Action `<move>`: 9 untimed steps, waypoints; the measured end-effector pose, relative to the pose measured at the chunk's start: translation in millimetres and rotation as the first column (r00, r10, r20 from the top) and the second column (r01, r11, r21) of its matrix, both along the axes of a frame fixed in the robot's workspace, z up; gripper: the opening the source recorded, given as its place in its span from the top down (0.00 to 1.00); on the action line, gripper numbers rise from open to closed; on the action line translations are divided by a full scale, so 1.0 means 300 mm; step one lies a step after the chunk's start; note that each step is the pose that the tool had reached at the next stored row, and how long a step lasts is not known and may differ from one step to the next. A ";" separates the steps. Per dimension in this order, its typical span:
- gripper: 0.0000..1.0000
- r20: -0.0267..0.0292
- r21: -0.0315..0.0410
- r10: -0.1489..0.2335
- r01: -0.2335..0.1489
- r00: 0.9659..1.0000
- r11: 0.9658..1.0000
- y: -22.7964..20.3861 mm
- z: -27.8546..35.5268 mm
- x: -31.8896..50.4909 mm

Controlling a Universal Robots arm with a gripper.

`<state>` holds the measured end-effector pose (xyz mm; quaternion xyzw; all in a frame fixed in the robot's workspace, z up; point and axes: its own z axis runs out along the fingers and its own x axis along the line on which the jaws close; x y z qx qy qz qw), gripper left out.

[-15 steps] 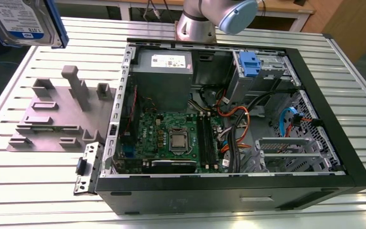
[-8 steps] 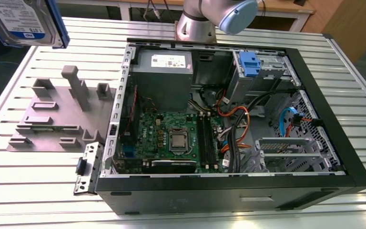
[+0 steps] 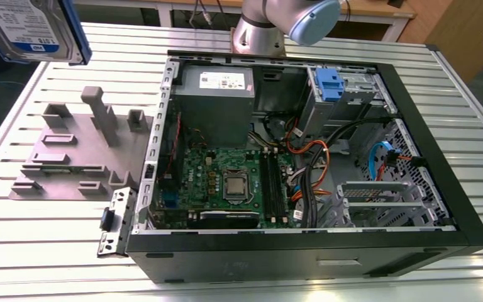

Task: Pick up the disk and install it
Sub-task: 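Pick up the disk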

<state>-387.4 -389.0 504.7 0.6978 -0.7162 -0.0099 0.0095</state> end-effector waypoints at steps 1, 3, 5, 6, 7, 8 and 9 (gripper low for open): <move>0.64 0.000 0.000 0.000 0.000 1.000 1.000 -0.002 0.000 0.000; 0.64 0.000 0.000 0.000 0.000 1.000 1.000 -0.006 0.000 0.000; 0.64 0.000 0.000 0.000 0.000 1.000 1.000 -0.008 0.000 0.000; 0.64 0.000 0.000 0.000 0.000 1.000 1.000 -0.009 0.000 0.000; 0.64 0.000 0.000 0.000 0.000 1.000 1.000 -0.010 0.000 0.000; 0.64 0.000 0.000 0.000 0.000 1.000 1.000 -0.011 0.000 0.000; 0.64 0.000 0.000 0.000 0.000 1.000 1.000 -0.011 0.000 0.000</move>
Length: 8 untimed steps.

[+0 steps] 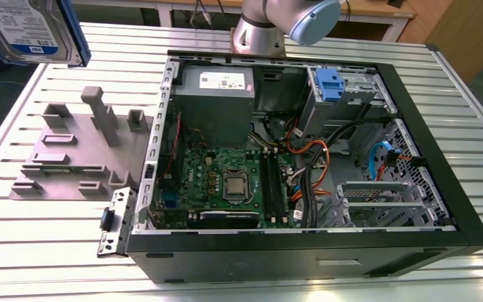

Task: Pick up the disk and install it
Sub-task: 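Pick up the disk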

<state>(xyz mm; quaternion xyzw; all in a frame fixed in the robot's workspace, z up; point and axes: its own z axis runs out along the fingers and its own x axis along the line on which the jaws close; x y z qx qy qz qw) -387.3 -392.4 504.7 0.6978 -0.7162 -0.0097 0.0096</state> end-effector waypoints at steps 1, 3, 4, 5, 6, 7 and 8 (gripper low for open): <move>0.64 0.000 0.000 0.000 0.000 1.000 1.000 -0.002 0.000 0.000; 0.64 0.000 0.000 0.000 0.000 1.000 1.000 -0.002 0.000 0.000; 0.64 0.000 0.000 0.000 0.000 1.000 1.000 -0.002 0.000 0.000; 0.64 0.000 0.000 0.000 0.000 1.000 1.000 -0.002 0.000 0.001; 0.64 0.000 0.000 0.000 0.000 1.000 1.000 -0.002 0.000 0.003; 0.64 0.000 0.000 0.000 0.000 1.000 1.000 -0.003 0.000 0.005; 0.64 0.000 0.000 0.000 0.000 1.000 1.000 -0.003 0.000 0.008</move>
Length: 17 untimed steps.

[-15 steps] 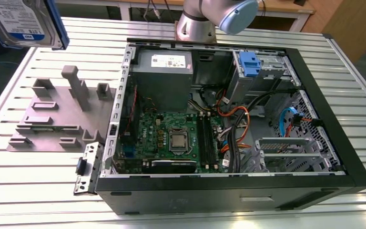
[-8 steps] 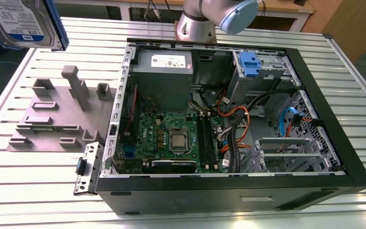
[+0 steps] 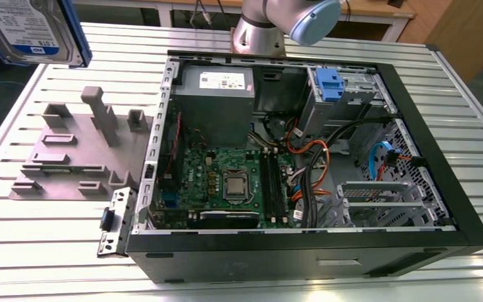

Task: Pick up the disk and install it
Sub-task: 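Pick up the disk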

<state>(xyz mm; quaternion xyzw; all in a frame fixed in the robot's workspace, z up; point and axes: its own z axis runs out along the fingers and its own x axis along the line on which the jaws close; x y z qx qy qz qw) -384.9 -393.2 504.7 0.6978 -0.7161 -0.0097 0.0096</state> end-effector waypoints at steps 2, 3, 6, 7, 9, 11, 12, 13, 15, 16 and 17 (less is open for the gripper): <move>0.64 0.000 0.000 0.000 0.000 1.000 1.000 0.000 0.000 0.006; 0.64 0.000 0.000 0.000 0.000 1.000 1.000 0.000 0.000 0.009; 0.64 0.000 0.000 0.000 0.000 1.000 1.000 0.000 0.000 0.016; 0.64 0.000 0.000 0.000 0.000 1.000 1.000 0.000 0.000 0.018; 0.64 0.000 0.000 0.000 0.000 1.000 1.000 0.000 0.000 0.021; 0.64 0.000 0.000 0.000 0.000 1.000 1.000 0.000 0.000 0.024; 0.64 0.000 0.000 0.000 0.000 1.000 1.000 0.000 0.000 0.025; 0.64 0.000 0.000 0.000 0.000 1.000 1.000 0.000 0.000 0.026; 0.64 0.000 0.000 0.000 0.000 1.000 1.000 0.000 0.000 0.028; 0.64 0.000 0.000 0.000 0.000 1.000 1.000 0.000 0.000 0.029; 0.64 0.000 0.000 0.000 0.000 1.000 1.000 0.000 0.000 0.030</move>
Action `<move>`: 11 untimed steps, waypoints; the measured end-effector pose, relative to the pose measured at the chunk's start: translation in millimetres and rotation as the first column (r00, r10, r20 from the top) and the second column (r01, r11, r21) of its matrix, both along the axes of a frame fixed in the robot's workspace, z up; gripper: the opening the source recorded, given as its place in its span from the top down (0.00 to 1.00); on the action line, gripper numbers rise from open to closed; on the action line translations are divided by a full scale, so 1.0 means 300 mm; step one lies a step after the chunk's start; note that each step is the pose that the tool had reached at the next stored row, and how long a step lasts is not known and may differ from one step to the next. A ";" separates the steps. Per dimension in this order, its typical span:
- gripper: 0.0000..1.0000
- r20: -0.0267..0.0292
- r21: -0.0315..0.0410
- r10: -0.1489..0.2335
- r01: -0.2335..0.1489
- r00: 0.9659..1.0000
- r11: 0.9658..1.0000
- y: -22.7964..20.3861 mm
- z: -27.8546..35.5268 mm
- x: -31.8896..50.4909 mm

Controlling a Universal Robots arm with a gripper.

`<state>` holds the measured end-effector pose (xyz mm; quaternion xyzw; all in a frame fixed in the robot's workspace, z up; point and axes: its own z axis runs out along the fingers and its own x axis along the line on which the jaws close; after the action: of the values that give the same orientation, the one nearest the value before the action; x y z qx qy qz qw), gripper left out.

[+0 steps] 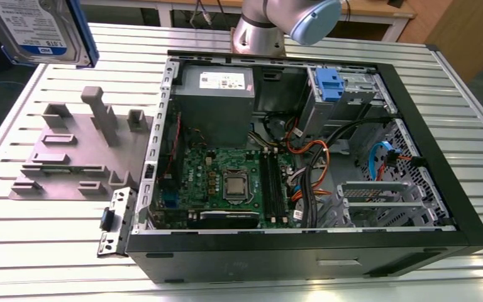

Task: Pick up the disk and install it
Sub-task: 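Pick up the disk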

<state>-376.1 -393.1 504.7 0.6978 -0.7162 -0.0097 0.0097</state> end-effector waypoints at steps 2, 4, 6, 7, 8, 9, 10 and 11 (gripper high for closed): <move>0.64 0.000 0.000 0.000 0.000 1.000 1.000 0.000 0.000 0.002; 0.64 0.000 0.000 0.000 0.000 1.000 1.000 0.000 0.000 0.005; 0.64 0.000 0.000 0.000 0.000 1.000 1.000 0.000 0.000 0.008; 0.64 0.000 0.000 0.000 0.000 1.000 1.000 0.000 0.000 0.008; 0.64 0.000 0.000 0.000 0.000 1.000 1.000 0.000 0.000 0.009; 0.64 0.000 0.000 0.000 0.000 1.000 1.000 0.000 0.000 0.010; 0.64 0.000 0.000 0.000 0.000 1.000 1.000 0.000 0.000 0.011; 0.64 0.000 0.000 0.000 0.000 1.000 1.000 0.000 0.000 0.012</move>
<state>-372.6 -393.2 504.7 0.6978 -0.7162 -0.0097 0.0096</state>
